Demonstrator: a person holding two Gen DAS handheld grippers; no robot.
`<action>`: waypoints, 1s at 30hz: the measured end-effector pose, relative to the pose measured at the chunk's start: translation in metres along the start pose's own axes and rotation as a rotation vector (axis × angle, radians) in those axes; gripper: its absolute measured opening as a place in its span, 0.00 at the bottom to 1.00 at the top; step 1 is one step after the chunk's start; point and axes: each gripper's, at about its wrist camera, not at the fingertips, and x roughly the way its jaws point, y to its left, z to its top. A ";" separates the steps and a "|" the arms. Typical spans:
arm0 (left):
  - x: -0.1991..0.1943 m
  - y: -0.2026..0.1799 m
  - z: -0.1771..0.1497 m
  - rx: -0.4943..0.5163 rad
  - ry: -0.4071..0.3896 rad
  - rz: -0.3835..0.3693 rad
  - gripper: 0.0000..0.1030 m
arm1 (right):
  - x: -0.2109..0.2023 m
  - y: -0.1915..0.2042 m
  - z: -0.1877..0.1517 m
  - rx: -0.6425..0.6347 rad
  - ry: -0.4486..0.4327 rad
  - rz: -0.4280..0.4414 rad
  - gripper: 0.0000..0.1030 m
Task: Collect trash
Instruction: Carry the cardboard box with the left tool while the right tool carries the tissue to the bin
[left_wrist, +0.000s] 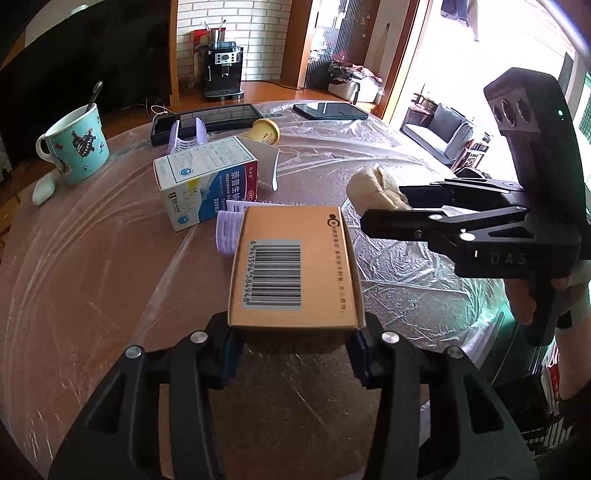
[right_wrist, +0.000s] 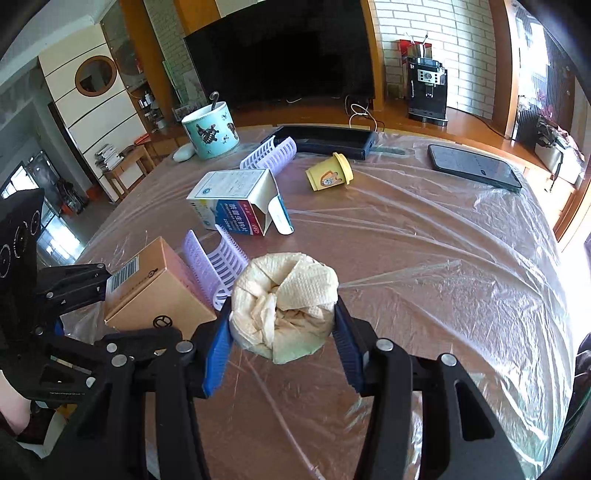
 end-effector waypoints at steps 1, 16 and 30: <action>0.000 0.000 0.000 0.000 0.000 0.000 0.47 | -0.002 0.000 -0.001 0.004 -0.003 0.003 0.49; -0.026 0.007 -0.014 -0.044 -0.035 -0.001 0.47 | -0.028 0.019 -0.018 0.021 -0.061 0.021 0.49; -0.046 0.013 -0.036 -0.088 -0.055 0.025 0.47 | -0.037 0.046 -0.036 -0.015 -0.057 0.050 0.49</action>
